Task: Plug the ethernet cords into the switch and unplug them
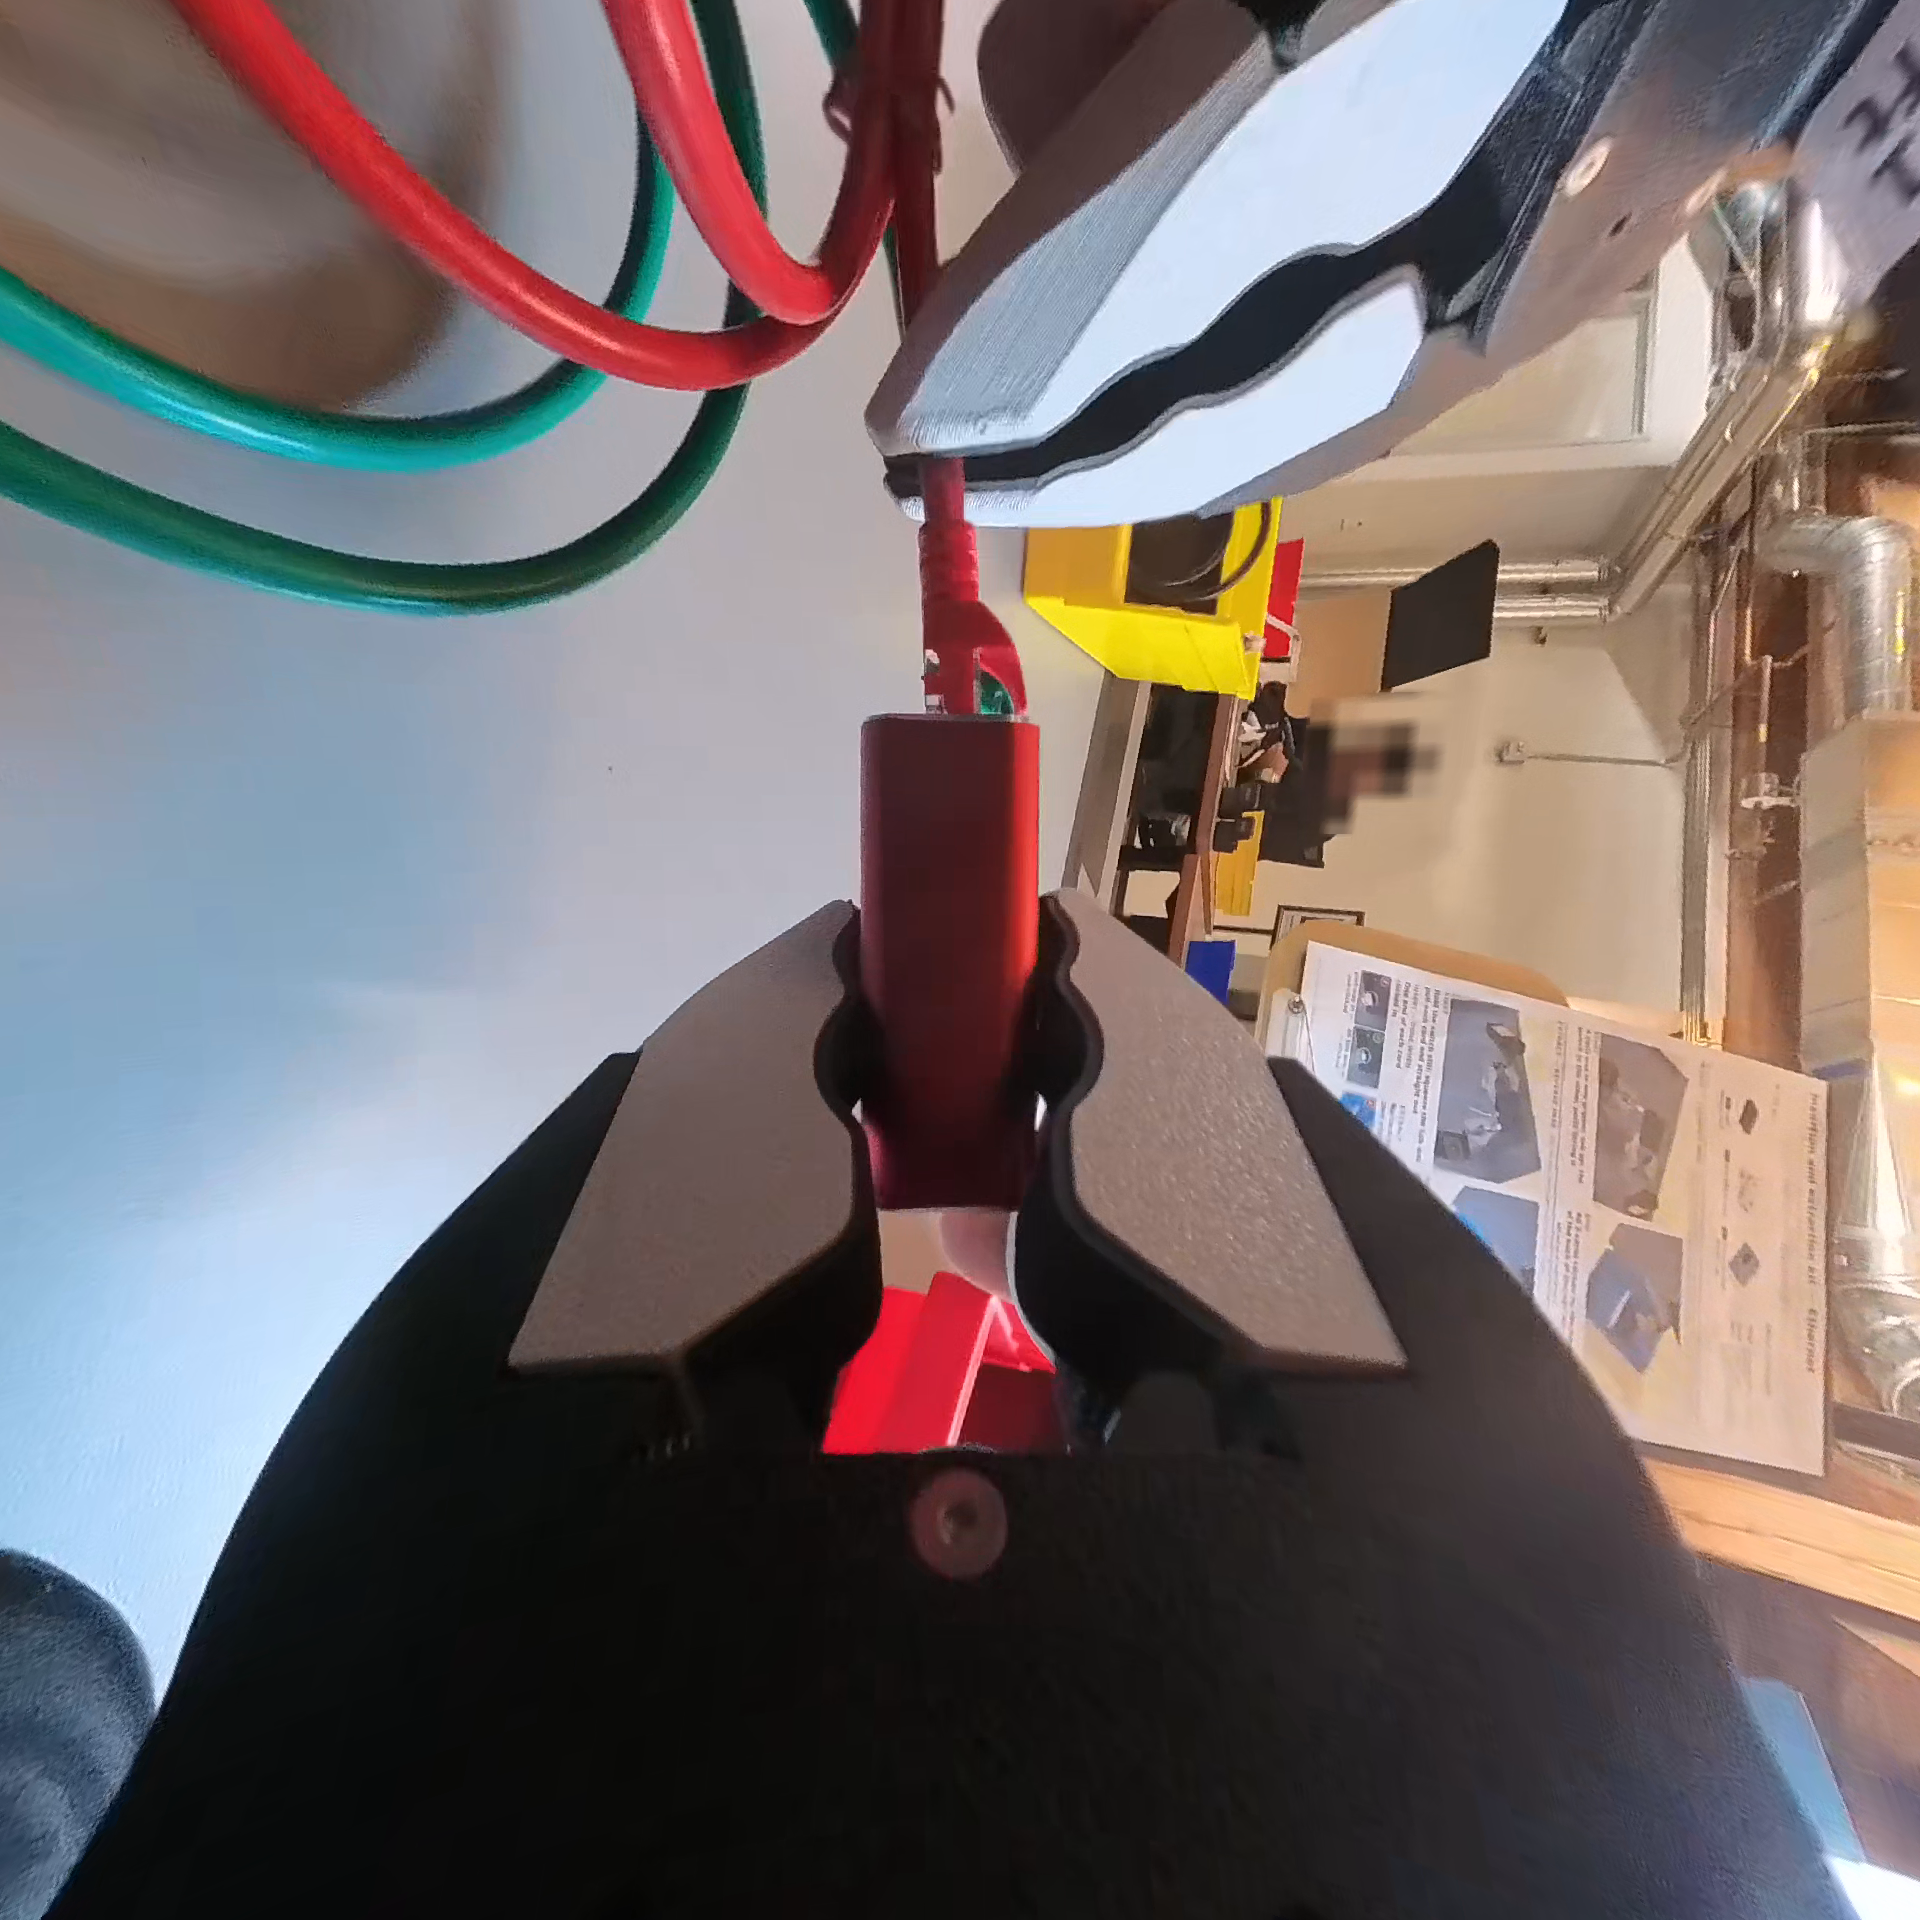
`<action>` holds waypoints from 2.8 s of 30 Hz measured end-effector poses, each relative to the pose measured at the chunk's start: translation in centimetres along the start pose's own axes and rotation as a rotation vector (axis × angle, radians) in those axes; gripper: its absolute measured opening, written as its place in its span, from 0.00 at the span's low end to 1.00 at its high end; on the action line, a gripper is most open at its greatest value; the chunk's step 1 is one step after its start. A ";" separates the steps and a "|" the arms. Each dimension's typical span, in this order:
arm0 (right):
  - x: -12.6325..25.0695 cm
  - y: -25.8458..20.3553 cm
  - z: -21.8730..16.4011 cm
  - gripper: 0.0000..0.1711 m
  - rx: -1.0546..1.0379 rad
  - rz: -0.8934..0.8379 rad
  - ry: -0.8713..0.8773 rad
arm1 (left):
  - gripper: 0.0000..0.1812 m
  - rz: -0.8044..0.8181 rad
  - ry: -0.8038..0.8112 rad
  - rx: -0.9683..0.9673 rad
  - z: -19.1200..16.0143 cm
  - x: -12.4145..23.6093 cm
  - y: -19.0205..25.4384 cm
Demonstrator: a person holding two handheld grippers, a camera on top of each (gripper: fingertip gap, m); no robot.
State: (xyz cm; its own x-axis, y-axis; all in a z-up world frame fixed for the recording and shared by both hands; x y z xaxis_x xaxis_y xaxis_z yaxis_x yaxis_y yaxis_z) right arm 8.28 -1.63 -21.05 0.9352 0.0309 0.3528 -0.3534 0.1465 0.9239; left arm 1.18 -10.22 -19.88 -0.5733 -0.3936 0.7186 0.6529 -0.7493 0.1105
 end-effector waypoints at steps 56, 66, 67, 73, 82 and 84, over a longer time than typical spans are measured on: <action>-1.8 5.9 -4.7 0.33 -0.689 -0.142 -0.156 | 0.11 0.285 0.503 0.463 -1.4 3.6 -8.6; -7.3 3.9 -3.1 0.18 -0.142 -0.170 -0.248 | 0.18 0.197 0.482 0.474 -0.4 2.3 -7.1; -7.3 4.2 -3.3 0.17 -0.174 -0.192 -0.202 | 0.21 0.173 0.514 0.431 0.0 2.7 -6.7; -4.5 6.3 -3.1 0.16 -0.372 -0.251 0.093 | 0.25 -0.098 0.961 0.267 0.7 9.6 -5.6; -1.9 7.6 1.1 0.16 -0.649 -0.165 0.464 | 0.32 0.336 0.687 -0.118 -1.0 6.9 -7.1; -2.0 7.1 2.5 0.16 -0.703 -0.094 0.534 | 0.31 0.352 0.646 -0.233 0.9 5.7 -5.7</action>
State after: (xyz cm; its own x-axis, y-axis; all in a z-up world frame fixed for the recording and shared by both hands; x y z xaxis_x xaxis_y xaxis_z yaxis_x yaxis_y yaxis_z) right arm 3.79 -3.08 -14.80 0.9075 0.4200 0.0019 -0.3434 0.7393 0.5793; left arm -5.38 -7.72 -15.84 -0.5726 -0.8089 0.1335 0.7706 -0.5866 -0.2492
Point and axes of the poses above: each gripper's, where its closed fingertips meet, x back along the fingers, z out of its top, y = z × x across the jaws, the point moved 5 cm from there along x, back along the fingers, and after that the axes turned 5 degrees about -x, right-handed, at the moved point
